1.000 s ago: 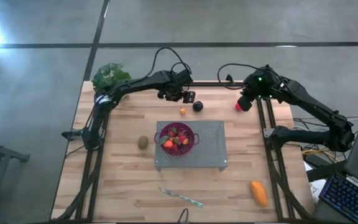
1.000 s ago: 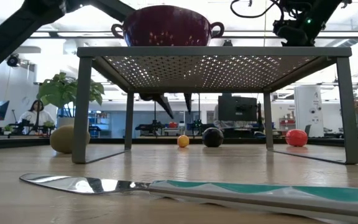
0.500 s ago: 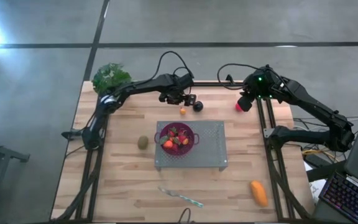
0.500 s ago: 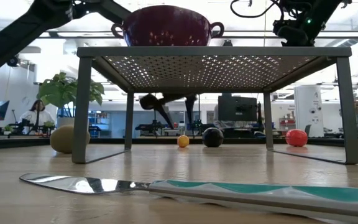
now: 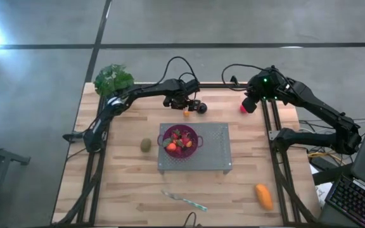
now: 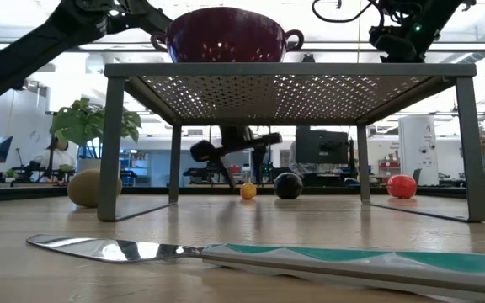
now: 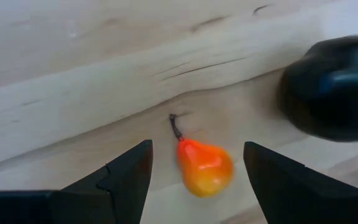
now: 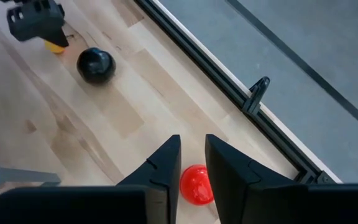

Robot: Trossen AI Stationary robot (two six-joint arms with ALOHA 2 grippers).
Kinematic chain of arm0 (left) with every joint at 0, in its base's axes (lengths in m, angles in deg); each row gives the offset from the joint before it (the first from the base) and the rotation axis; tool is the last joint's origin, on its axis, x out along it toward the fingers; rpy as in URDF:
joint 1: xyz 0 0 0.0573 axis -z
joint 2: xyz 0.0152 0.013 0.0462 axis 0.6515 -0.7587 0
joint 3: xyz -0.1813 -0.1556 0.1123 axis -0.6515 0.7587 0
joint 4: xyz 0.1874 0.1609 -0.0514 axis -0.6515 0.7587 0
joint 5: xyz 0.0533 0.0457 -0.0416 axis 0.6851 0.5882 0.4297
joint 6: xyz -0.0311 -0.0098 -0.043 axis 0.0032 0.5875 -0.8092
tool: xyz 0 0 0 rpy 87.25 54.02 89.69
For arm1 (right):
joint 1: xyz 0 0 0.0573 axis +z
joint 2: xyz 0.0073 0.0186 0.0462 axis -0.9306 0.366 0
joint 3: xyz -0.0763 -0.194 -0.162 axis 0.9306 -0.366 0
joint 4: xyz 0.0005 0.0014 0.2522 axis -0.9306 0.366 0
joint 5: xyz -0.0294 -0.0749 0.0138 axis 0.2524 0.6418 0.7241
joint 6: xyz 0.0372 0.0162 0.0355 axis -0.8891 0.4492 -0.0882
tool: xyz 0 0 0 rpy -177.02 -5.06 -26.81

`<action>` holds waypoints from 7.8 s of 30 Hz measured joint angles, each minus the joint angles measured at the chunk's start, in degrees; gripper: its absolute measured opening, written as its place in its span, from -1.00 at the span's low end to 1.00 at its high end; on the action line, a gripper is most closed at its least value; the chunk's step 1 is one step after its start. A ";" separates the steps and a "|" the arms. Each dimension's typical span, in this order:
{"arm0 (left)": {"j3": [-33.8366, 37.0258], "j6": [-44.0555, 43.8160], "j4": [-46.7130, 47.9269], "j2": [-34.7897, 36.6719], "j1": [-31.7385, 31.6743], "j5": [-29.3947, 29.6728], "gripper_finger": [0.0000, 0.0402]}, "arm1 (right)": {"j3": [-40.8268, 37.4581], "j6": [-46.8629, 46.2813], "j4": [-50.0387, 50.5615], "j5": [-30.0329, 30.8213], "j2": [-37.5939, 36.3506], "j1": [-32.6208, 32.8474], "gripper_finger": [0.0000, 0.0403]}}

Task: Pick & Place Fruit
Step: Put the pear into the purple strainer bowl, then put the kiwi into the purple strainer bowl

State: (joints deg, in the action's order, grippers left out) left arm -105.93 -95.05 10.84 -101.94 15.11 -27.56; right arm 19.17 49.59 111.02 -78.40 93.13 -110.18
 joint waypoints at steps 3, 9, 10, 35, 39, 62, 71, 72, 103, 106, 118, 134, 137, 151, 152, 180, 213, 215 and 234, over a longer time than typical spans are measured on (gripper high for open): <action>0.00 0.07 0.14 -1.15 0.17 -0.35 0.28 | 0.00 0.00 0.01 0.00 0.00 0.00 -0.67; 0.00 0.14 -0.04 -1.70 0.27 -0.18 0.28 | 0.00 0.00 0.06 0.00 0.00 0.00 -0.60; 0.00 0.16 -0.04 -1.70 0.27 -0.17 0.28 | 0.00 0.00 0.06 0.00 0.00 0.00 -0.59; 0.75 1.37 0.29 -1.71 0.60 -1.82 -0.32 | 0.00 0.53 0.19 0.02 0.00 -0.02 -0.65; 0.66 2.69 1.95 -1.20 0.59 -3.11 -0.31 | 0.00 0.82 0.17 0.07 0.00 0.00 -0.69; 0.00 11.80 12.80 31.25 4.48 4.40 -0.31 | 0.00 0.63 0.12 0.24 0.00 0.00 -0.53; 0.07 15.29 12.75 39.99 22.70 10.77 -0.31 | 0.00 0.37 -0.14 0.26 0.00 0.00 -0.49; 0.11 15.31 12.75 40.05 25.14 12.43 -0.31 | 0.00 0.35 -0.16 0.26 0.00 0.00 -0.50; 1.85 25.76 14.09 27.81 35.70 22.18 -0.31 | 0.00 -3.08 -1.14 0.15 0.00 0.00 -0.57; 2.77 26.35 13.89 27.79 35.52 21.83 -0.31 | 0.00 -3.09 -1.14 0.15 0.00 0.00 -0.53; 5.73 28.07 10.56 27.72 35.36 20.99 -0.09 | -0.01 -3.23 -1.14 0.04 0.00 0.00 -0.42; 0.63 25.54 21.93 33.36 35.24 22.00 0.22 | -0.01 -2.80 -1.06 0.11 0.00 -0.03 -0.30; 0.74 23.61 21.99 36.50 36.22 22.35 0.22 | -0.02 -2.60 -1.06 0.11 0.00 -0.02 -0.34; 1.25 17.77 21.80 42.85 52.59 42.39 0.22 | -0.02 -0.07 -1.08 0.22 0.00 0.00 -0.60; 1.69 17.38 21.59 42.93 53.70 43.75 0.22 | -0.02 -0.04 -1.08 0.22 0.00 0.00 -0.62; 60.62 40.71 -50.83 72.84 62.67 36.77 0.22 | -0.02 1.79 -1.47 0.31 0.00 0.00 -0.56; 65.59 -4.42 -8.67 82.56 62.77 46.37 0.14 | -0.02 1.25 -1.95 0.31 0.00 -0.02 -0.65; 65.59 -7.99 -6.98 82.20 62.46 47.18 0.13 | -0.02 1.25 -2.42 0.31 0.00 -0.02 -0.62; 70.53 -19.10 -6.34 71.25 53.88 47.30 0.13 | -0.02 0.07 -4.34 0.30 0.00 -0.01 -0.29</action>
State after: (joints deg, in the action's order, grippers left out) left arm -35.40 -114.16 4.50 -30.69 68.98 19.74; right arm 19.15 49.67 106.69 -78.10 93.13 -110.19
